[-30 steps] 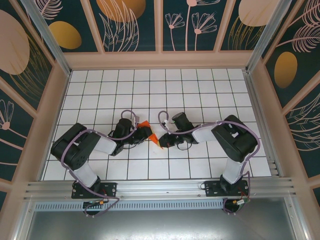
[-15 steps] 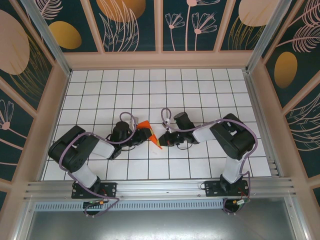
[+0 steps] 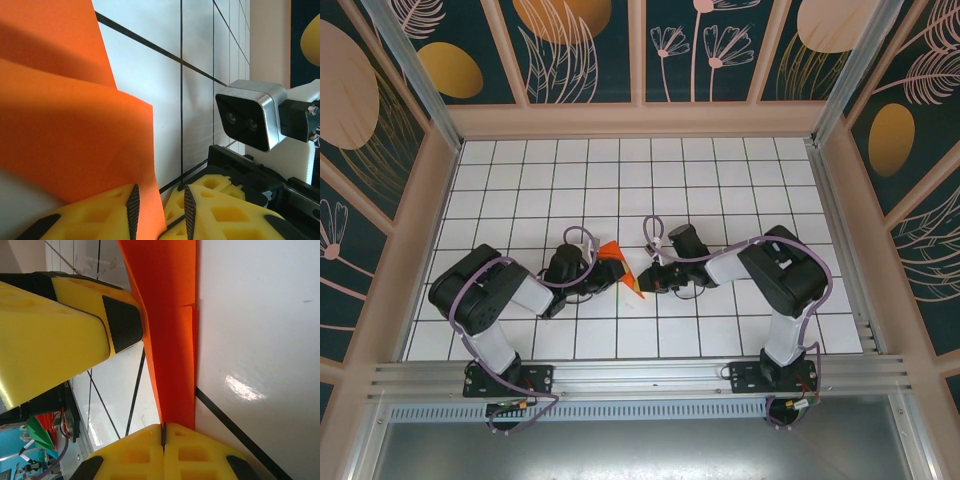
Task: Fold a paper plane with a square sheet of paper (pick it up from the middle)
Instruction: Fold the wing for the fifth time at the center of the table.
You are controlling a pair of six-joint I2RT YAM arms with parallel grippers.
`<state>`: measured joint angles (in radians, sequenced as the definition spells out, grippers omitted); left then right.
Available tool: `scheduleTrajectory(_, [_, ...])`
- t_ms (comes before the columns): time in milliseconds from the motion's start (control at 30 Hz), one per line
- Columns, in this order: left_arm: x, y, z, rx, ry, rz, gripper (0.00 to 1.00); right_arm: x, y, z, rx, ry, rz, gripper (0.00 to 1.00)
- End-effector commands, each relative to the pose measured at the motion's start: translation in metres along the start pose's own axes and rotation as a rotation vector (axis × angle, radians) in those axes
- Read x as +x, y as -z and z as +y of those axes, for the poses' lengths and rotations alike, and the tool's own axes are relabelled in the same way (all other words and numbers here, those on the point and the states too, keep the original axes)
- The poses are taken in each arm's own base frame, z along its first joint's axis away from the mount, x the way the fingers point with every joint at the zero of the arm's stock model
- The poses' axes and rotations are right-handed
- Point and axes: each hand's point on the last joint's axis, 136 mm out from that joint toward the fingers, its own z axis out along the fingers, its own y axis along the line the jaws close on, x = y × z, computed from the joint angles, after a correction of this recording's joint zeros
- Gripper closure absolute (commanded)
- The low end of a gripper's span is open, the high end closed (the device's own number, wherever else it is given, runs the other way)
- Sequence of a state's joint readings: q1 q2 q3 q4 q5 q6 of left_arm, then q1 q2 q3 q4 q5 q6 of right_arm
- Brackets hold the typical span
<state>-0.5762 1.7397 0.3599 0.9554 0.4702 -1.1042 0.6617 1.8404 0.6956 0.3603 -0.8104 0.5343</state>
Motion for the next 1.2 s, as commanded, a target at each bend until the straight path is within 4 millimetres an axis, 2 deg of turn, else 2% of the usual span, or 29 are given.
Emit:
scheduleTrajectory(0, [0.000, -0.006, 0.009, -0.044, 0.019, 0.006, 0.68, 0.004, -0.003, -0.007, 0.008, -0.023, 0.023, 0.97])
scheduleTrajectory(167, [0.000, -0.008, 0.025, -0.126, 0.050, 0.010, 0.70, 0.005, -0.003, -0.010, 0.022, -0.025, 0.025, 0.96])
scheduleTrajectory(500, [0.002, -0.012, 0.043, -0.219, 0.091, 0.025, 0.71, 0.003, 0.004, -0.009, 0.063, -0.002, 0.014, 0.84])
scheduleTrajectory(667, [0.002, -0.011, 0.051, -0.269, 0.097, 0.027, 0.71, 0.009, 0.009, -0.010, 0.079, -0.006, 0.020, 0.85])
scheduleTrajectory(767, [0.002, -0.011, 0.052, -0.272, 0.097, 0.030, 0.71, 0.016, 0.009, -0.012, 0.084, -0.016, 0.032, 0.89])
scheduleTrajectory(933, [0.004, -0.010, 0.055, -0.280, 0.103, 0.033, 0.71, 0.025, 0.004, -0.023, 0.132, -0.035, 0.056, 0.92])
scheduleTrajectory(1033, [0.005, -0.010, 0.054, -0.281, 0.103, 0.036, 0.71, 0.014, 0.008, -0.021, 0.177, -0.024, 0.019, 0.88])
scheduleTrajectory(1167, [0.004, -0.009, 0.055, -0.291, 0.103, 0.035, 0.72, -0.012, 0.024, -0.001, 0.250, 0.036, -0.108, 0.80])
